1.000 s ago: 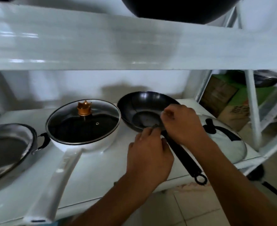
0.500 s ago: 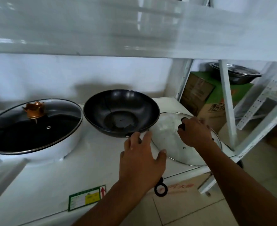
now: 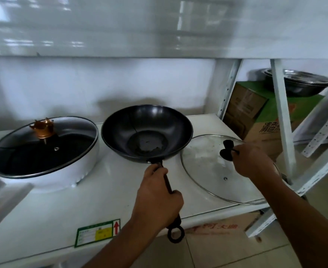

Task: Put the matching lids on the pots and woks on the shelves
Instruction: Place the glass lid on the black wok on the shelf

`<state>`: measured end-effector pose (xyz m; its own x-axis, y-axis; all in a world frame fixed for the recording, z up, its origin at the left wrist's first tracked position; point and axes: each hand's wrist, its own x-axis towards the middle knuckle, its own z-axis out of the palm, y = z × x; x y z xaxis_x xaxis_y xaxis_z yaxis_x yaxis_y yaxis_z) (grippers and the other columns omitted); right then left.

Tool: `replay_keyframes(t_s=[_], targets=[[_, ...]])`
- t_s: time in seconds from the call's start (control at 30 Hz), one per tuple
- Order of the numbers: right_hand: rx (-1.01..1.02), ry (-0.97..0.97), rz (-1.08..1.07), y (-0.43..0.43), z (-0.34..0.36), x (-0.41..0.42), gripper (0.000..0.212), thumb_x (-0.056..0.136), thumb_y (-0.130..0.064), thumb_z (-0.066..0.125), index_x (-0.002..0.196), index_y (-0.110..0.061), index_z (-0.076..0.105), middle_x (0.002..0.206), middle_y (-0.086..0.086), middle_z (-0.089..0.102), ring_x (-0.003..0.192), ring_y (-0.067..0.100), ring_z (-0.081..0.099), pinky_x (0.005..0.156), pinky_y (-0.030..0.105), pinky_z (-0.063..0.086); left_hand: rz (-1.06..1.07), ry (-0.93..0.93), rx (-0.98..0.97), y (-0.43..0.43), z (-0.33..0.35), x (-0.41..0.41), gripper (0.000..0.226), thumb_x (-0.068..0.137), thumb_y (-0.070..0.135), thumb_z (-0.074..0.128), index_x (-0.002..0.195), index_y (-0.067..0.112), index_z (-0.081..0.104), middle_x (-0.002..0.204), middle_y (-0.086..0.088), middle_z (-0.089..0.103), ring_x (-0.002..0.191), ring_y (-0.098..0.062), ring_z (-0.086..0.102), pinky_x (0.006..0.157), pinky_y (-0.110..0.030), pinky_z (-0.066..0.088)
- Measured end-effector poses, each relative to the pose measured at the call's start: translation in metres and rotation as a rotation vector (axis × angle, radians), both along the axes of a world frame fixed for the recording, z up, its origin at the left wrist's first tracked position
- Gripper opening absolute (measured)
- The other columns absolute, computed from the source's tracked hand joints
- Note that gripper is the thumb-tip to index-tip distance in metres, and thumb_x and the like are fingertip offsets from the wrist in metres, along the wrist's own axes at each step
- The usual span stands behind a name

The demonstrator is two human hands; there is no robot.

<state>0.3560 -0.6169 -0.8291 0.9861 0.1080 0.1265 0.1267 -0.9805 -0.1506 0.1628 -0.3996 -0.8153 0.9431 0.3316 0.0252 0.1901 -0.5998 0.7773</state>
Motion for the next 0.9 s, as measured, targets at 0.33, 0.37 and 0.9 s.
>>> replay_keyframes(t_s=[0.33, 0.37, 0.9], targets=[[0.107, -0.193, -0.075, -0.010, 0.047, -0.035, 0.028, 0.094, -0.023, 0.050, 0.084, -0.007, 0.070, 0.066, 0.009, 0.054, 0.061, 0.030, 0.055, 0.061, 0.030, 0.044, 0.075, 0.037, -0.047, 0.037, 0.019, -0.003, 0.035, 0.073, 0.016, 0.071, 0.094, 0.030, 0.048, 0.086, 0.005, 0.060, 0.080, -0.020, 0.064, 0.076, -0.041, 0.058], [0.115, -0.203, -0.089, -0.010, 0.053, -0.039, 0.027, 0.094, -0.022, 0.050, 0.087, -0.007, 0.071, 0.068, 0.009, 0.053, 0.064, 0.032, 0.056, 0.062, 0.030, 0.042, 0.077, 0.054, -0.046, 0.038, 0.018, -0.002, 0.032, 0.073, 0.018, 0.071, 0.095, 0.027, 0.049, 0.090, -0.001, 0.063, 0.079, -0.021, 0.064, 0.075, -0.041, 0.058], [0.284, -0.359, 0.319, 0.139, 0.089, -0.014, 0.028, 0.090, -0.037, 0.045, 0.102, -0.025, 0.067, 0.103, 0.002, 0.070, 0.094, 0.028, 0.064, 0.072, 0.031, 0.047, -0.029, 0.040, -0.081, 0.016, 0.005, -0.038, 0.048, 0.064, 0.022, 0.062, 0.112, 0.025, 0.060, 0.071, -0.002, 0.063, 0.063, -0.017, 0.059, 0.056, -0.029, 0.048]])
